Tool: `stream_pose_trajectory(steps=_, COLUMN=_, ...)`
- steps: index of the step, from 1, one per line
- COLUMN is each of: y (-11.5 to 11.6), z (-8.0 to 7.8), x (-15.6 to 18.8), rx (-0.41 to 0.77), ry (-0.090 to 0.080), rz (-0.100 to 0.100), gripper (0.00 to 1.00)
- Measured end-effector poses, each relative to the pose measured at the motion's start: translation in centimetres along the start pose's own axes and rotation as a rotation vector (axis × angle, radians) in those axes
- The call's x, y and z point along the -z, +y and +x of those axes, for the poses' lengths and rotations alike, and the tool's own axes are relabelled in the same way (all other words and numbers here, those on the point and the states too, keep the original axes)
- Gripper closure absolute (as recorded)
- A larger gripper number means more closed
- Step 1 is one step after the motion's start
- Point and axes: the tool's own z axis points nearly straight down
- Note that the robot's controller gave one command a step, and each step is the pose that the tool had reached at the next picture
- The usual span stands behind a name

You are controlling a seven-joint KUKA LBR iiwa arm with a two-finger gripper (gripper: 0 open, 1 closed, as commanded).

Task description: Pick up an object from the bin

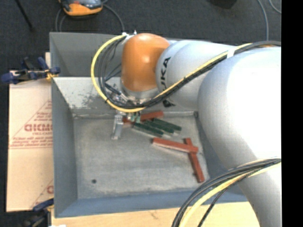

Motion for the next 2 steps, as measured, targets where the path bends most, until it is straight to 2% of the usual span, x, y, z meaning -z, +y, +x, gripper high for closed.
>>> stream_pose_trajectory(steps=1, y=-2.63, z=3.35, x=-1.95, rx=-0.222, ry=0.010, rz=0.001, gripper=1.00)
stream_pose_trajectory(steps=2, y=-2.63, z=3.35, x=-1.95, rx=-0.224, ry=0.010, rz=0.001, gripper=0.00)
